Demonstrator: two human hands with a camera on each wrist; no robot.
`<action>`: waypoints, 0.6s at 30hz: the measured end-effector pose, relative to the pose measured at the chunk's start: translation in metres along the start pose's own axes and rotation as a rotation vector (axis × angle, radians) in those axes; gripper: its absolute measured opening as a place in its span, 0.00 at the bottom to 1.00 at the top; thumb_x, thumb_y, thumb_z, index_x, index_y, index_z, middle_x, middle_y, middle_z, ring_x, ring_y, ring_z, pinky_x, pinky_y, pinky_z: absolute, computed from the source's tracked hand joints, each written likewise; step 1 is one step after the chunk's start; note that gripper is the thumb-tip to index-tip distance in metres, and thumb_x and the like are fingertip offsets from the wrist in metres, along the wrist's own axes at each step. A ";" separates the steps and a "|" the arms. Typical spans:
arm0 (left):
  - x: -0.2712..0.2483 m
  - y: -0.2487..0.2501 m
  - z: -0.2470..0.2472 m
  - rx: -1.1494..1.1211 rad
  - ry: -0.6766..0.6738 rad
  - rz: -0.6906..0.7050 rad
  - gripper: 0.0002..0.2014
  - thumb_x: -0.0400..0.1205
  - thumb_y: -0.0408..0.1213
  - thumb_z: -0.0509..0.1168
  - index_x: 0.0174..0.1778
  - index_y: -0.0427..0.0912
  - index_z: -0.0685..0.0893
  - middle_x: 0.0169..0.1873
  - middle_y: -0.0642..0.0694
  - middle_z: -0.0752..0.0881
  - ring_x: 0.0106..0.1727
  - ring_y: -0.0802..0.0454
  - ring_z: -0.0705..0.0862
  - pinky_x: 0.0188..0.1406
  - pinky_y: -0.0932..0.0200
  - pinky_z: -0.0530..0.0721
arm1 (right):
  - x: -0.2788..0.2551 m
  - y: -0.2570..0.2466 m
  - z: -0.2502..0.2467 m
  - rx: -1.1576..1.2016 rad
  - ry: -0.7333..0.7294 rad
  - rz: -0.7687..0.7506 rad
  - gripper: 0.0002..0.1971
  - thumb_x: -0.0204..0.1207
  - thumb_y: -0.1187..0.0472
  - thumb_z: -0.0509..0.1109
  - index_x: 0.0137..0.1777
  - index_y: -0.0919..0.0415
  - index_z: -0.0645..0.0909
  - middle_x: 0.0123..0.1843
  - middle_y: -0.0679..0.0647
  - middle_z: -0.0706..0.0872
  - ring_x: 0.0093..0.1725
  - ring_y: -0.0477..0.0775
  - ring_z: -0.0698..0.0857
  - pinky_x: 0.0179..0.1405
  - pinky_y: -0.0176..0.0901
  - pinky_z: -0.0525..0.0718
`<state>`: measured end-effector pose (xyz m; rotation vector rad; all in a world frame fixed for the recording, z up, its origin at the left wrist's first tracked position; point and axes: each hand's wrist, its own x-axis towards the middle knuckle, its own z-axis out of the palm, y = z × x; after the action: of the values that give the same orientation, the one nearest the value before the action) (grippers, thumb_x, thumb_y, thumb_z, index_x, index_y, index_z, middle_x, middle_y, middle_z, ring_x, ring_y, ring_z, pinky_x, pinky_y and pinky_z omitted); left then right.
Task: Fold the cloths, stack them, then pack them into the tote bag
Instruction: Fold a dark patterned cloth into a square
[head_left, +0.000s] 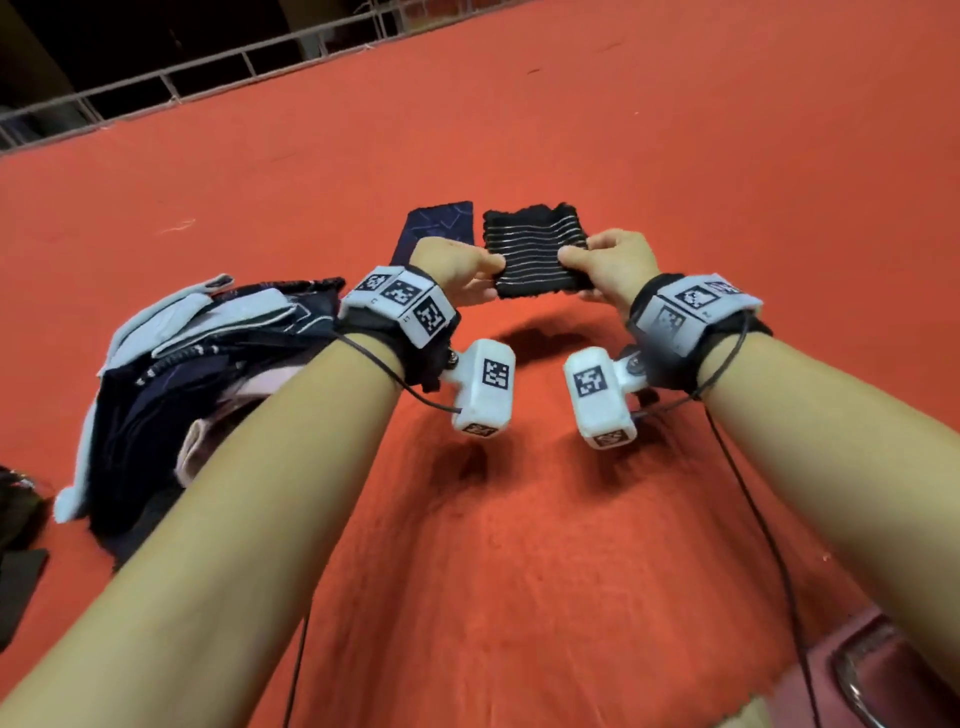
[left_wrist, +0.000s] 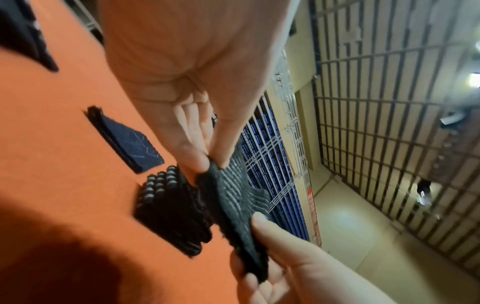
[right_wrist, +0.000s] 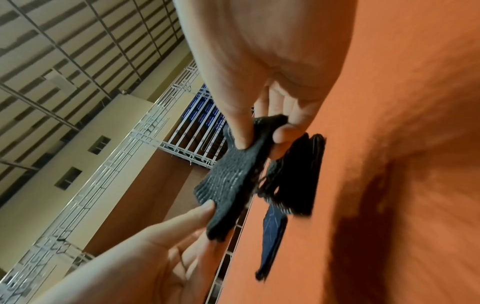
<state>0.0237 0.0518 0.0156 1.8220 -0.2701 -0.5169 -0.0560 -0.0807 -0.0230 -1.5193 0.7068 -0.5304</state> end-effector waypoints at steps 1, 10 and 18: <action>0.010 0.004 0.006 -0.037 0.013 -0.012 0.09 0.79 0.26 0.67 0.33 0.38 0.78 0.25 0.47 0.83 0.24 0.58 0.82 0.15 0.70 0.79 | 0.011 -0.007 0.000 0.032 0.013 -0.013 0.09 0.73 0.67 0.72 0.46 0.58 0.73 0.38 0.54 0.79 0.29 0.47 0.81 0.14 0.31 0.78; 0.089 0.021 0.025 -0.127 0.097 -0.019 0.11 0.80 0.33 0.69 0.33 0.35 0.78 0.15 0.47 0.80 0.11 0.59 0.77 0.12 0.70 0.76 | 0.103 -0.019 0.005 -0.106 0.066 -0.179 0.17 0.69 0.64 0.73 0.58 0.58 0.79 0.43 0.52 0.83 0.35 0.47 0.82 0.28 0.35 0.81; 0.128 -0.005 0.019 -0.086 0.091 -0.063 0.11 0.80 0.34 0.69 0.34 0.36 0.78 0.30 0.44 0.78 0.13 0.61 0.78 0.16 0.69 0.81 | 0.137 0.008 0.024 -0.218 0.045 -0.219 0.17 0.71 0.57 0.72 0.60 0.56 0.82 0.49 0.51 0.82 0.49 0.50 0.81 0.55 0.40 0.79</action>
<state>0.1266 -0.0188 -0.0204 1.7697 -0.1265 -0.4809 0.0560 -0.1608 -0.0450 -1.8062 0.6522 -0.6709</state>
